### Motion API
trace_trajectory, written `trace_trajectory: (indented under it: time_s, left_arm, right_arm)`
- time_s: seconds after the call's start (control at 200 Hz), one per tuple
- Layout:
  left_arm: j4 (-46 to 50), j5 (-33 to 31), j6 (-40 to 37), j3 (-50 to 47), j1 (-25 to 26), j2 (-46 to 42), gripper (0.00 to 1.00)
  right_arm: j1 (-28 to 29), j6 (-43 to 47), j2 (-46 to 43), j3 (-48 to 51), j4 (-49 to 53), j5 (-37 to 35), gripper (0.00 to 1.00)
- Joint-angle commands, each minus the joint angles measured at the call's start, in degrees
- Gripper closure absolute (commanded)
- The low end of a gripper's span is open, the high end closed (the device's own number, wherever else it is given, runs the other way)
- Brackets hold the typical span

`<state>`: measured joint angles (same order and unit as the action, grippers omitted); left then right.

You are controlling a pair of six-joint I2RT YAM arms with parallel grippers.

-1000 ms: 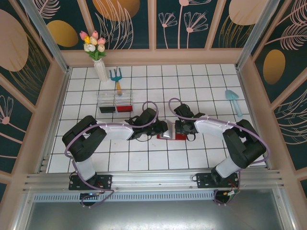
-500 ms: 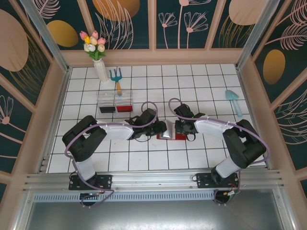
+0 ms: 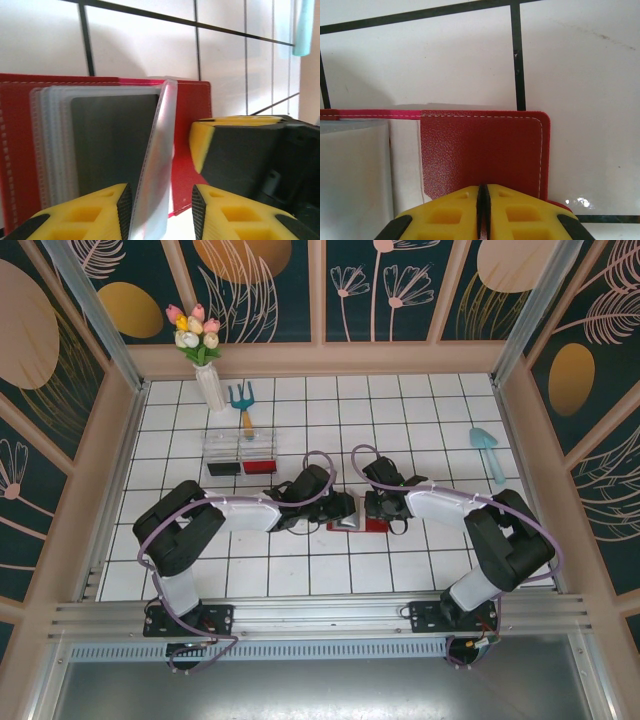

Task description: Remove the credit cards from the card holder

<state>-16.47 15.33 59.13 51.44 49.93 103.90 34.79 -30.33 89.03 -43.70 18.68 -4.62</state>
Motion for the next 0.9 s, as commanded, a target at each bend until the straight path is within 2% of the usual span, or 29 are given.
trace_trajectory:
  time_s: [0.0,0.23,0.505,0.601,0.731,0.896]
  left_arm:
    - [-4.82,3.36,-1.56,0.59,0.50,-0.74,0.60]
    - [-6.82,8.22,-2.37,3.93,1.12,3.45,0.59]
    - [-5.65,11.94,-3.49,11.48,2.00,9.21,0.60]
    - [-5.11,13.28,-4.00,13.72,2.28,11.15,0.59]
    - [-3.24,15.94,-4.49,18.51,3.28,15.09,0.60]
    - [-1.01,16.03,-4.69,20.55,3.80,17.00,0.59]
  right_arm:
    - [-0.68,0.57,2.44,1.92,0.52,0.62,0.86]
    - [-3.12,-0.69,-3.17,3.09,-0.17,3.44,0.84]
    - [-12.92,-2.56,-16.65,5.05,0.00,10.31,0.78]
    - [-15.15,-3.11,-18.25,4.87,0.93,11.61,0.78]
    - [-17.45,-3.59,-20.08,4.60,2.07,9.72,0.78]
    - [-19.64,-2.82,-21.37,4.68,1.22,12.39,0.78]
